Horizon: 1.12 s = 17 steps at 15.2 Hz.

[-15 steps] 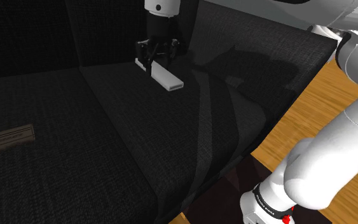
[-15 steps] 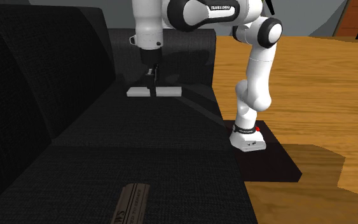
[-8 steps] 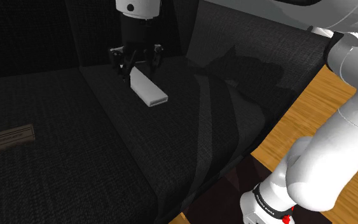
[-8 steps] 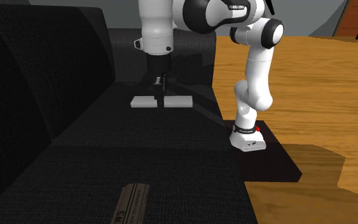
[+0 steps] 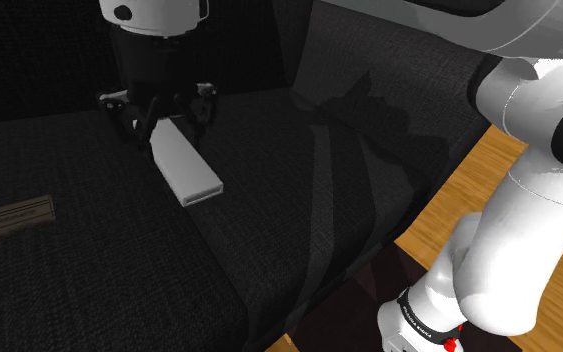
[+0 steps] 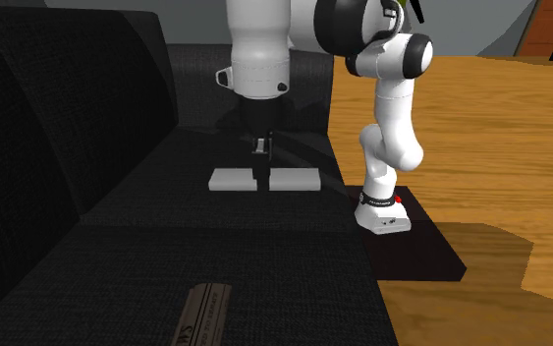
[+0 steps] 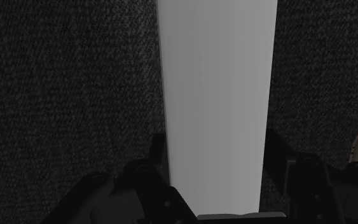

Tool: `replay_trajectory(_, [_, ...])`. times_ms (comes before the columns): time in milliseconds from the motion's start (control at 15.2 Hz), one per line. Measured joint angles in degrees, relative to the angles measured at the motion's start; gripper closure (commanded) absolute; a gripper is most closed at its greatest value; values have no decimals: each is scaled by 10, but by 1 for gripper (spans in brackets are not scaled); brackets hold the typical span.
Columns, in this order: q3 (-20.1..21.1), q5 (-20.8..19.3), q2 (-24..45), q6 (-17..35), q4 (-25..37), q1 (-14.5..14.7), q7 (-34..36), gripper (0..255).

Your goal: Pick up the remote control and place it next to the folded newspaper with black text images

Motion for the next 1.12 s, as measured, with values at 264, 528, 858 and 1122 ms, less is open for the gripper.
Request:
replay_trajectory(264, [21,-32,62,-19,72,52,62,255])
replay_trajectory(528, [33,-74,141,-66,187,125,123,255])
replay_trajectory(858, [35,-75,143,-32,153,129,137,255])
replay_trajectory(1122, [36,-67,127,7,99,116,137,255])
